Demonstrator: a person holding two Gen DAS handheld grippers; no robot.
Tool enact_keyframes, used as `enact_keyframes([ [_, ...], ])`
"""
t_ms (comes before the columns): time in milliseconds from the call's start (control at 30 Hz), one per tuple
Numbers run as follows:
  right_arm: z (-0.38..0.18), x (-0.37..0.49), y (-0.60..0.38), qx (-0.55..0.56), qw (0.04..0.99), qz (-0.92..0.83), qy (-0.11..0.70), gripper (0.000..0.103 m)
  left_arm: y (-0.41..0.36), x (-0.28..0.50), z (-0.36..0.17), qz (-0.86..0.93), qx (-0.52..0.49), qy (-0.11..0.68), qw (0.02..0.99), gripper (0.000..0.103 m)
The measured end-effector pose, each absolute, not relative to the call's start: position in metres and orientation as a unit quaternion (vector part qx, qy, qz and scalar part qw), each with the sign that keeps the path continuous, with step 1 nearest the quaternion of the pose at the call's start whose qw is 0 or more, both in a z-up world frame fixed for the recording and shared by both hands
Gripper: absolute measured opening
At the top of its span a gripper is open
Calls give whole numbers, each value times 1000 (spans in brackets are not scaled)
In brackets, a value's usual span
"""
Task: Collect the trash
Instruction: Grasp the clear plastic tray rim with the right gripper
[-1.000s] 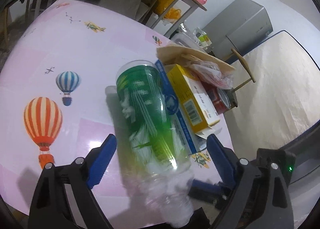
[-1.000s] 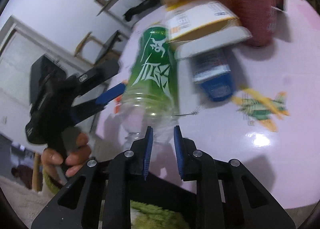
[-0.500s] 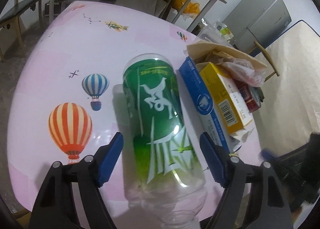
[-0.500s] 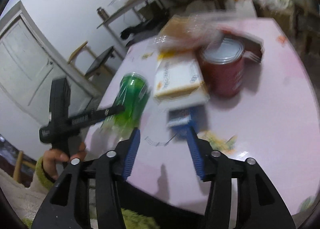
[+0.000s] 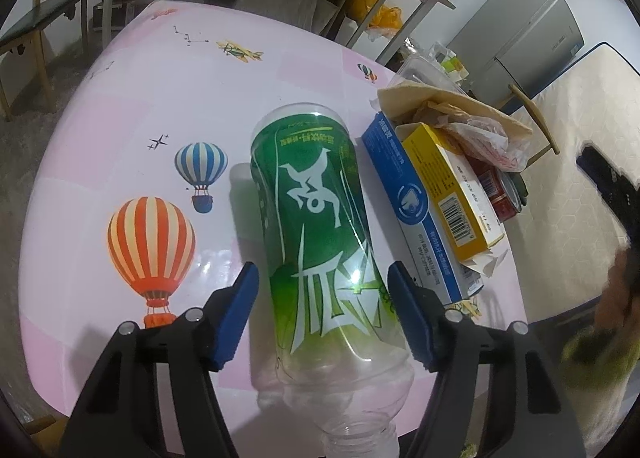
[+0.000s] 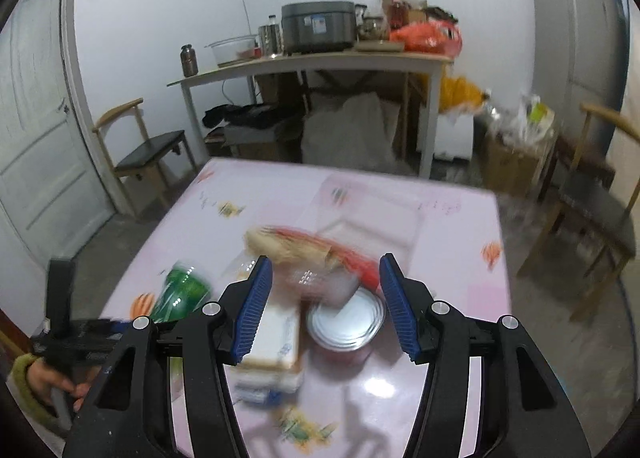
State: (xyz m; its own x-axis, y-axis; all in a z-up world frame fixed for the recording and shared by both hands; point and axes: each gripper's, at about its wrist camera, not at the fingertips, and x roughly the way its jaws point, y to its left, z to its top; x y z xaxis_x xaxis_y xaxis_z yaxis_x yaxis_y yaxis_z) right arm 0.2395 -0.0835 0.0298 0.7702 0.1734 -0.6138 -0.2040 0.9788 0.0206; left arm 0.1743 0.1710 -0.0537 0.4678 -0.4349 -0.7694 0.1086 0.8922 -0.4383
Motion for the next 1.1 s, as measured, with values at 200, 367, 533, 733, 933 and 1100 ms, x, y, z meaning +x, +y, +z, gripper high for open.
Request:
enact_keyframes([
  [200,48,323,-95,-75,920,166,346,93,171,177,-55,-167,-170,493,837,64],
  [367,30,395,-84,-154,879,196,406,94,169,179,-57,-172,-171,496,834,64],
  [533,-23,442,-62,-240,840,178,454,84,168,179,-58,-173,-171,500,831,63],
  [733,-77,452,-40,-335,808,132,467,32,168,178,-56,-170,-171,500,832,61],
  [933,-77,459,-59,-316,832,56,453,5,168,175,-56,-168,-171,496,834,61],
  [1100,-49,455,-95,-243,861,-26,447,2,167,173,-56,-163,-170,492,838,61],
])
